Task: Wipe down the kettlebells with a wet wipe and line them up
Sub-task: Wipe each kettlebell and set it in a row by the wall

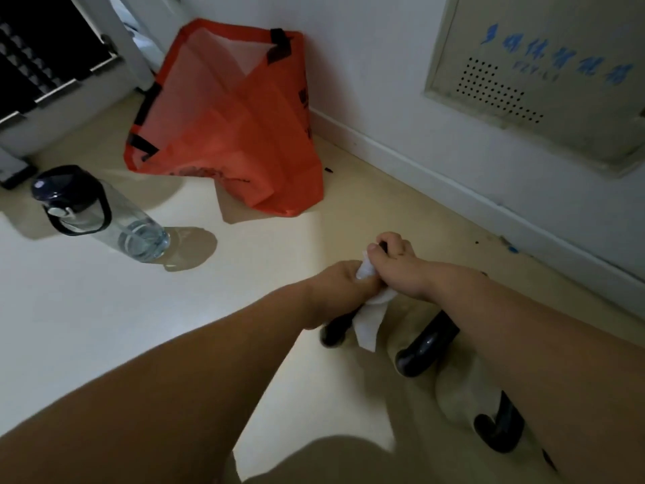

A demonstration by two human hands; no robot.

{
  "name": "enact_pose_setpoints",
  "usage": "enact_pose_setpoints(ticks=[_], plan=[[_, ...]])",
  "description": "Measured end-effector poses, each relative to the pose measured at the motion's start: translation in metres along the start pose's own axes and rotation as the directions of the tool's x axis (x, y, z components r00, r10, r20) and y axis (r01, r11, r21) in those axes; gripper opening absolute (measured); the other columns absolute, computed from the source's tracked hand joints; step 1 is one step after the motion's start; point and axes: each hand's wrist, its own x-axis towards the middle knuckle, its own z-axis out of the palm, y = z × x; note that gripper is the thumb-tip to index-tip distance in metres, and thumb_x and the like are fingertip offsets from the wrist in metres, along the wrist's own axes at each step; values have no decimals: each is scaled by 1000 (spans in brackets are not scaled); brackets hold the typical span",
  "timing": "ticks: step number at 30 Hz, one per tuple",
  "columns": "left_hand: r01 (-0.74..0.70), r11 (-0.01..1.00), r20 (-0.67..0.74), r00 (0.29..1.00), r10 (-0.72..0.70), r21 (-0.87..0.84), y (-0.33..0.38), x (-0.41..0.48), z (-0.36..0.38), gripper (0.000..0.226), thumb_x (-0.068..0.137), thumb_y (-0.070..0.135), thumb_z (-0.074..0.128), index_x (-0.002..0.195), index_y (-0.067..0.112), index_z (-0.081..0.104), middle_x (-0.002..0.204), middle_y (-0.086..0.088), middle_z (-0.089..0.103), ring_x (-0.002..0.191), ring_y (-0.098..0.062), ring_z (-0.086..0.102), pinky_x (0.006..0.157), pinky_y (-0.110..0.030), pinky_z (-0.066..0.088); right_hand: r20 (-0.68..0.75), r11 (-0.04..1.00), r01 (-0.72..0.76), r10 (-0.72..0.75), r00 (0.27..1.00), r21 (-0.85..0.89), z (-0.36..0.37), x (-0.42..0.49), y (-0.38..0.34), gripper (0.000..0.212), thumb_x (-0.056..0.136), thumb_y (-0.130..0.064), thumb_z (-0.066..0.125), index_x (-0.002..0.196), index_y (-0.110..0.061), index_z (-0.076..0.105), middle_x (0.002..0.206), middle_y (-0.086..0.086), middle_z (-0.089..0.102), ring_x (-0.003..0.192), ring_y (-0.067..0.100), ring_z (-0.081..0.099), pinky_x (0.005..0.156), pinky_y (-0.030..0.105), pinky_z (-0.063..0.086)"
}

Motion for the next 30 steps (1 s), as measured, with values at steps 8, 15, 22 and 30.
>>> enact_pose_setpoints(ticks=[8,15,22,30], plan=[[-60,968,-531,827,186,246,-86,-58,72,48,103,48,41,149,41,28,141,14,51,121,-9,55,101,-34,50,5,999,-22,22,1000,-34,0,1,-7,50,105,-54,20,151,-33,17,157,-4,18,138,28,34,120,47,25],[-39,938,-609,751,255,345,-79,-39,52,17,100,29,53,116,25,49,106,10,55,94,-14,57,82,-32,53,-72,996,-14,8,997,-83,4,-5,-12,51,106,-54,15,149,-27,19,155,0,23,130,32,44,116,48,32],[34,840,-406,885,226,542,-54,-18,-44,15,94,21,57,105,18,47,99,-1,60,84,-23,60,67,-34,46,-66,856,265,-326,943,-444,10,-14,-18,43,106,-55,26,136,-28,39,136,-1,39,122,25,43,104,48,42],[90,674,-275,946,173,733,-16,27,-103,24,98,27,60,107,16,41,89,-3,57,76,-21,57,60,-32,41,-263,928,123,-224,938,-352,21,8,-23,43,101,-64,32,118,-26,43,108,0,48,101,26,51,89,49,50]])
